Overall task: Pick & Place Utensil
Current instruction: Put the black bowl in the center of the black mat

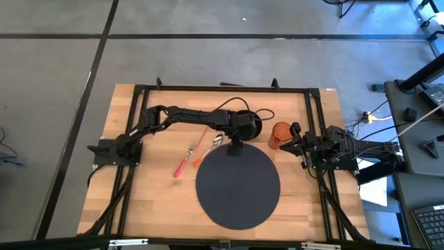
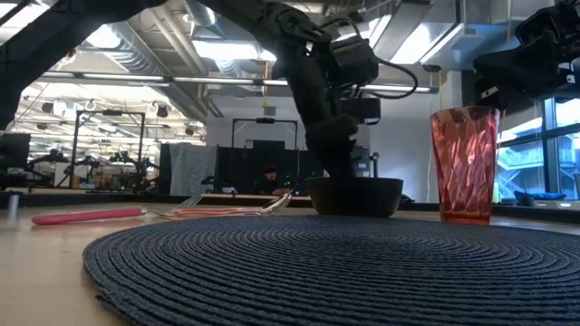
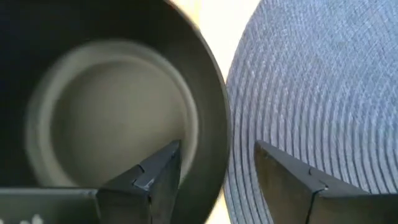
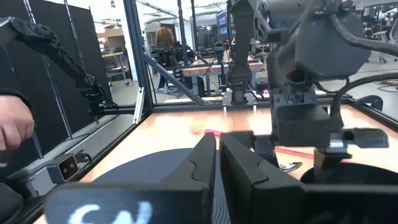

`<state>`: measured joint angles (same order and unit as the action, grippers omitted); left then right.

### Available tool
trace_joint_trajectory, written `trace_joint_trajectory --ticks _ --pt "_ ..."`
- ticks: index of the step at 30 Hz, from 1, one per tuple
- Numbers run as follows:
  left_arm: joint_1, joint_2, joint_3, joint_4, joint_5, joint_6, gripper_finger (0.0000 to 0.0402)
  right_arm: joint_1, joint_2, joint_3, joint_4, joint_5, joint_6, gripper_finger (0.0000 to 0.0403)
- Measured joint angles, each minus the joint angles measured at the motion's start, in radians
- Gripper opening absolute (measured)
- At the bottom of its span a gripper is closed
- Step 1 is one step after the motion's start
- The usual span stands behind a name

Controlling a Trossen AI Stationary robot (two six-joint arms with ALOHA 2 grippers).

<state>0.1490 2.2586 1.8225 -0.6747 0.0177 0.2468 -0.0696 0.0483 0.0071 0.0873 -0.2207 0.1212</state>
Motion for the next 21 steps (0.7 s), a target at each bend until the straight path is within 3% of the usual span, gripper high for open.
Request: trace_joint_trajectory --ticks 7,16,21 --pt "-0.001 0.003 0.0 0.02 -0.034 0.003 0.0151 0.0 0.0 0.0 0.0 0.0 0.0 0.0023" --pt "-0.011 0.003 0.0 0.013 -0.08 0.064 0.0012 0.0 0.0 0.0 -0.001 0.0 0.0 0.0023" --pt "-0.02 -0.001 0.0 0.008 -0.157 0.081 0.0004 0.0 0.0 0.0 -0.002 0.0 0.0 0.0023"
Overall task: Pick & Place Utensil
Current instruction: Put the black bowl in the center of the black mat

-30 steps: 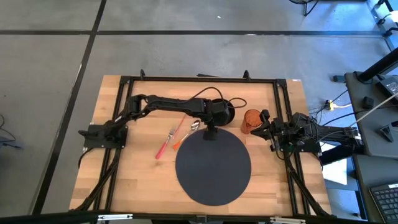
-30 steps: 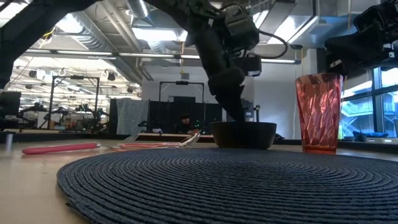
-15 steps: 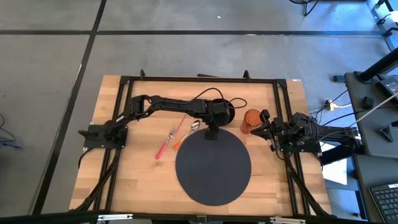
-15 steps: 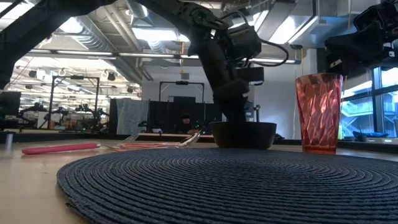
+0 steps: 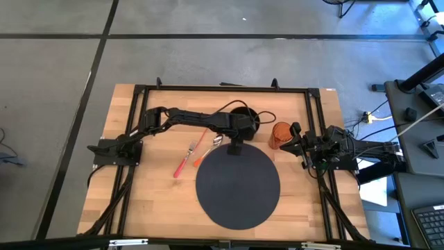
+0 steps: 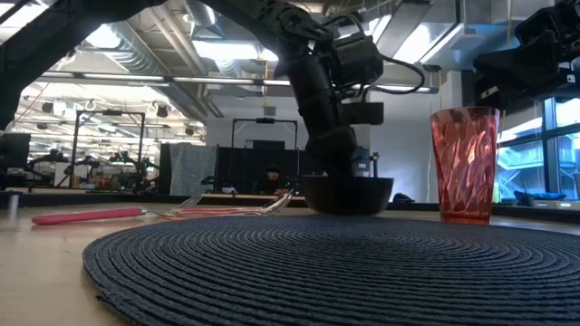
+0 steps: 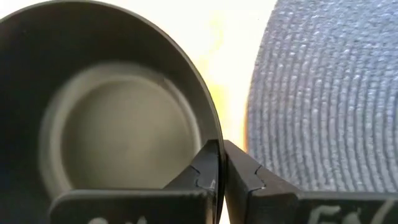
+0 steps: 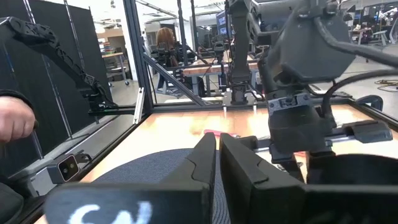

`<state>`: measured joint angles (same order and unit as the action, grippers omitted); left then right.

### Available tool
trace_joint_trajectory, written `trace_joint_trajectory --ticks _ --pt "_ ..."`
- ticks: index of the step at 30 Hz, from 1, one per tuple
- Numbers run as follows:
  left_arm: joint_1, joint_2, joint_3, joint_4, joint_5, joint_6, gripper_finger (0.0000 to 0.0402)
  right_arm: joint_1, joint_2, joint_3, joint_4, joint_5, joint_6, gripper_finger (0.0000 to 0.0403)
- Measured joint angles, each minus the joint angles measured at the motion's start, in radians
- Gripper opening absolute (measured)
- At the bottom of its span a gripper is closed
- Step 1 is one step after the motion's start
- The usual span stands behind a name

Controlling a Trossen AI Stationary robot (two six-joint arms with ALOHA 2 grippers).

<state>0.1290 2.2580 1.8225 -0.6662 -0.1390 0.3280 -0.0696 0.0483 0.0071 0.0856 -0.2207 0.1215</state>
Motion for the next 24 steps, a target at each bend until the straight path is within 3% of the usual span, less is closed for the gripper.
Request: trace_joint_trajectory --ticks 7,17,24 --pt "-0.029 -0.004 0.096 -0.097 -0.02 0.011 0.0004 0.0 0.0 0.0 0.0 0.0 0.0 0.0023" --pt "-0.153 -0.005 0.33 -0.412 -0.015 0.048 0.0003 0.0 0.0 0.0 -0.001 0.0 0.003 0.0023" --pt "-0.226 -0.076 0.35 -0.505 0.153 0.053 0.0003 0.0 0.0 0.0 -0.001 0.0 0.003 0.0023"
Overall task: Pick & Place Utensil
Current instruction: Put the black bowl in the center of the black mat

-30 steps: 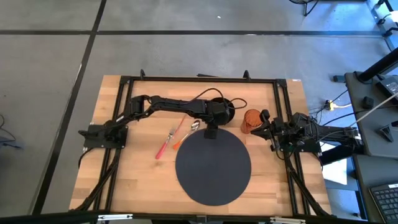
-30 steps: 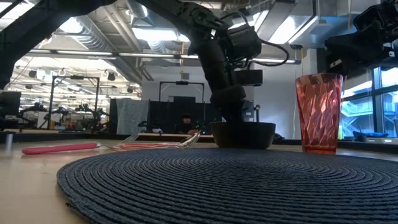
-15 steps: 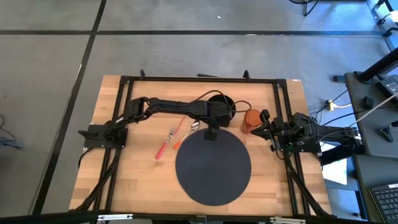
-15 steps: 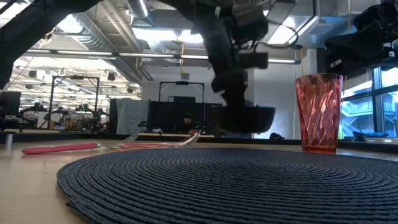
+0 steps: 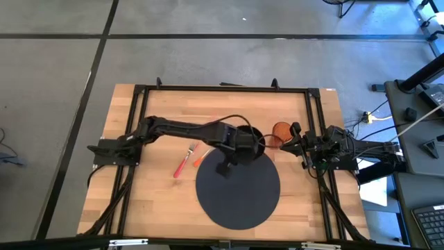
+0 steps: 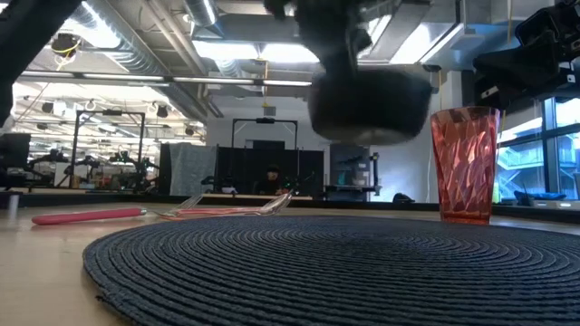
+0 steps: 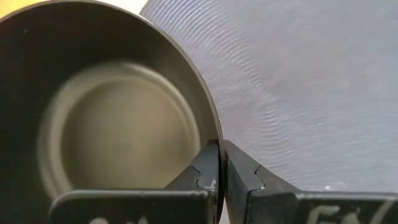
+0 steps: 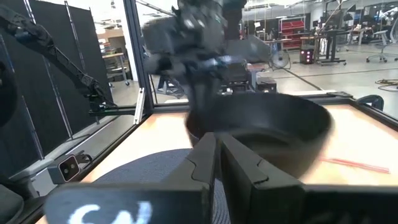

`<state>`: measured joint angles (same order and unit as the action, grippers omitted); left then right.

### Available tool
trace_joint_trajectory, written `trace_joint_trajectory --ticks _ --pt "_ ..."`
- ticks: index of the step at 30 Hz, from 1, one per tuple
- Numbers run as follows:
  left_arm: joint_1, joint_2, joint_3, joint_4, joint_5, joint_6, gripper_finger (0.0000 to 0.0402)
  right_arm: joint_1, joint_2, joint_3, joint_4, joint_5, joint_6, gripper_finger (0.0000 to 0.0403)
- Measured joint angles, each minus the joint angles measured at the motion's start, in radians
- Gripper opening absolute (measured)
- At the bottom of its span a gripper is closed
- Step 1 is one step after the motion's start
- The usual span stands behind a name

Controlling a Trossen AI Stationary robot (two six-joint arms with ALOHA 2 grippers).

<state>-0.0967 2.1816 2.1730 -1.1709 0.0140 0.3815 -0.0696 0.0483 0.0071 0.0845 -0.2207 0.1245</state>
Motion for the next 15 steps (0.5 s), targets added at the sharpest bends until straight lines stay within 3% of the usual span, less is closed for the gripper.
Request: trace_joint_trajectory --ticks 11,15 --pt "-0.156 -0.013 -0.007 -0.008 0.007 -0.069 0.0003 0.0 0.0 0.0 0.0 0.0 -0.001 0.0023" --pt "-0.219 -0.013 -0.007 0.028 -0.036 -0.072 0.0003 0.0 0.0 0.0 0.0 0.0 -0.001 0.0023"
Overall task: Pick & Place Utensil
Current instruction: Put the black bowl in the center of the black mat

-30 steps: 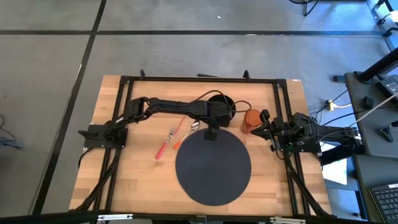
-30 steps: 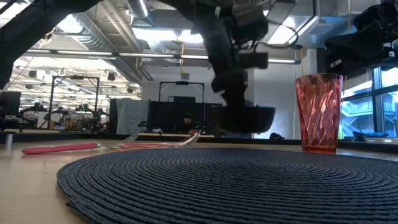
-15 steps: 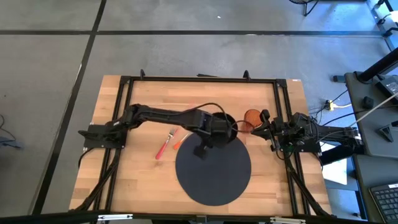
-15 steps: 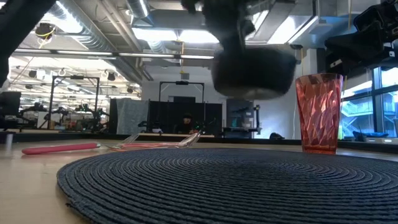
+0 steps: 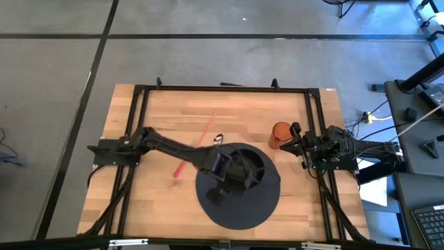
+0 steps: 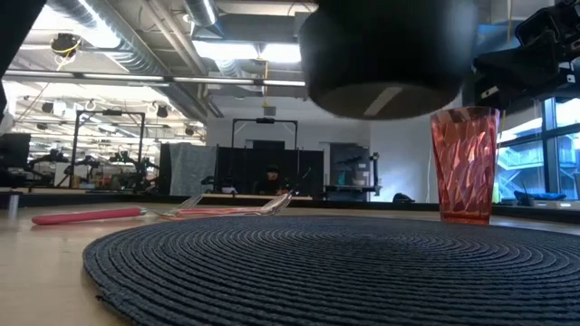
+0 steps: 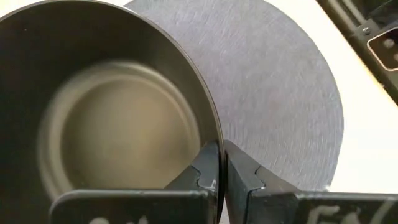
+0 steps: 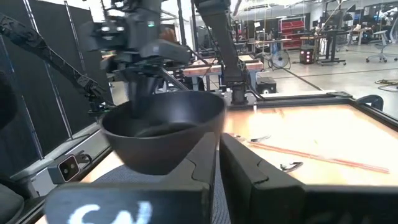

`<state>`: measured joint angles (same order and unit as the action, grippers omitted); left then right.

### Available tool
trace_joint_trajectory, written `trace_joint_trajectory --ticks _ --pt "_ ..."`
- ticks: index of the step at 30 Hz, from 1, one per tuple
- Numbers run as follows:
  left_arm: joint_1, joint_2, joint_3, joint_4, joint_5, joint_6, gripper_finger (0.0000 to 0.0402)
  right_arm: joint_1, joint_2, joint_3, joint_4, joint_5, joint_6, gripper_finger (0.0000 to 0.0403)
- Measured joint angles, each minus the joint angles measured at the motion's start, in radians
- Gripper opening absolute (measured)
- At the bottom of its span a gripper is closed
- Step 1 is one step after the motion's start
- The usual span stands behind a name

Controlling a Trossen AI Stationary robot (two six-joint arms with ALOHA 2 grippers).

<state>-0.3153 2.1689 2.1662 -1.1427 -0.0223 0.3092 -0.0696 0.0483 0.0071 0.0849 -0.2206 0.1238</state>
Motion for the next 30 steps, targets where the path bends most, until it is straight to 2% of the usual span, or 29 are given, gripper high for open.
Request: trace_joint_trajectory --ticks 5,7,11,13,15,22,30 --pt "-0.048 0.014 -0.021 0.022 -0.001 -0.001 0.0003 0.0 0.0 0.0 0.0 0.0 0.0 0.0023" --pt "-0.051 0.014 -0.082 0.073 0.011 0.012 0.0003 0.0 0.0 0.0 0.0 0.0 0.0 0.0023" --pt "-0.03 0.016 -0.204 0.184 0.105 0.035 0.0003 0.0 0.0 0.0 0.0 0.0 0.0 0.0023" --pt "-0.021 0.016 -0.255 0.263 0.108 0.045 0.0003 0.0 0.0 0.0 0.0 0.0 0.0 0.0023" --pt "-0.009 0.016 -0.294 0.269 0.106 0.048 0.0003 0.0 0.0 0.0 0.0 0.0 0.0 0.0023" --pt "0.005 0.015 -0.374 0.351 0.1 0.02 0.0003 0.0 0.0 0.0 0.0 0.0 -0.003 0.0023" --pt "-0.029 0.014 -0.377 0.367 0.092 -0.016 0.0003 0.0 0.0 0.0 0.0 0.0 -0.003 0.0023"
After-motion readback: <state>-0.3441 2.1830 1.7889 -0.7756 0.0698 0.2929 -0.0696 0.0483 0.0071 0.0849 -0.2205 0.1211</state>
